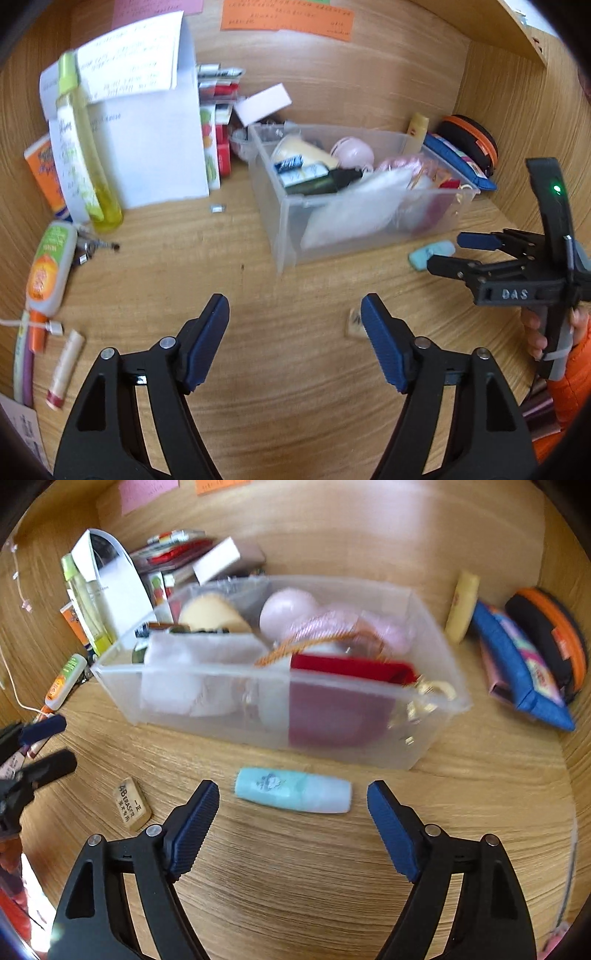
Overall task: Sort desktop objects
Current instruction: 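Move both open grippers back to the desk toward the eraser and mint tube, then grasp the beige eraser with the left gripper while the right gripper grasps the mint-green tube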
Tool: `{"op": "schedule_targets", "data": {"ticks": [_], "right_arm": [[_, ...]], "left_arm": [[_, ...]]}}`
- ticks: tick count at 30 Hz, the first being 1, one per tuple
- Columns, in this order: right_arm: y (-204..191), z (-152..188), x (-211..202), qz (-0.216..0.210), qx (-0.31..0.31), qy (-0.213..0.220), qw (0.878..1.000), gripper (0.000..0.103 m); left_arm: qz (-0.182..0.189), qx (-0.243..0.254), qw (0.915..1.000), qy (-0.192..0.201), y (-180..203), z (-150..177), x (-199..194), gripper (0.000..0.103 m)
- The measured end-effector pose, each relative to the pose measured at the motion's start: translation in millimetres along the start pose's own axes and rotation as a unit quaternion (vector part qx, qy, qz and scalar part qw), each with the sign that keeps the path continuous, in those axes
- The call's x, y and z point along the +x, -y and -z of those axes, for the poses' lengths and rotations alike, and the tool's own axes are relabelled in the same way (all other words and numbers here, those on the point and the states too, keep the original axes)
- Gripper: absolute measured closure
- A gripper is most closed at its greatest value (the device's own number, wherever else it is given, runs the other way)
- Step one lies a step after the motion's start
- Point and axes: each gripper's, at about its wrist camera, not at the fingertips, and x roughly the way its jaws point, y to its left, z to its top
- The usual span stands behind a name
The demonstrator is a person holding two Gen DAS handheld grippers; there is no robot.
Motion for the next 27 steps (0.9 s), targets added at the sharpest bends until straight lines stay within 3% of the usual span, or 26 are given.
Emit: {"op": "schedule_targets", "data": {"ticks": [11,16,27], "right_arm": [[-17,4,15,0.023,-0.03,-0.011,0.999,0.023],[-25,7,12,0.015,-0.06,-0.006,0.998,0.032],[-10,9,-10,-0.009,-0.038,0.034,0.999,0.032]], "left_arm": [[0.037,0.011,0.9984,-0.041,11,14,11,0.029],[0.047,0.031,0.9969,-0.055,27,12,21,0.029],[0.023,0.062,0.9952,-0.073,46,7,43,0.029]]}}
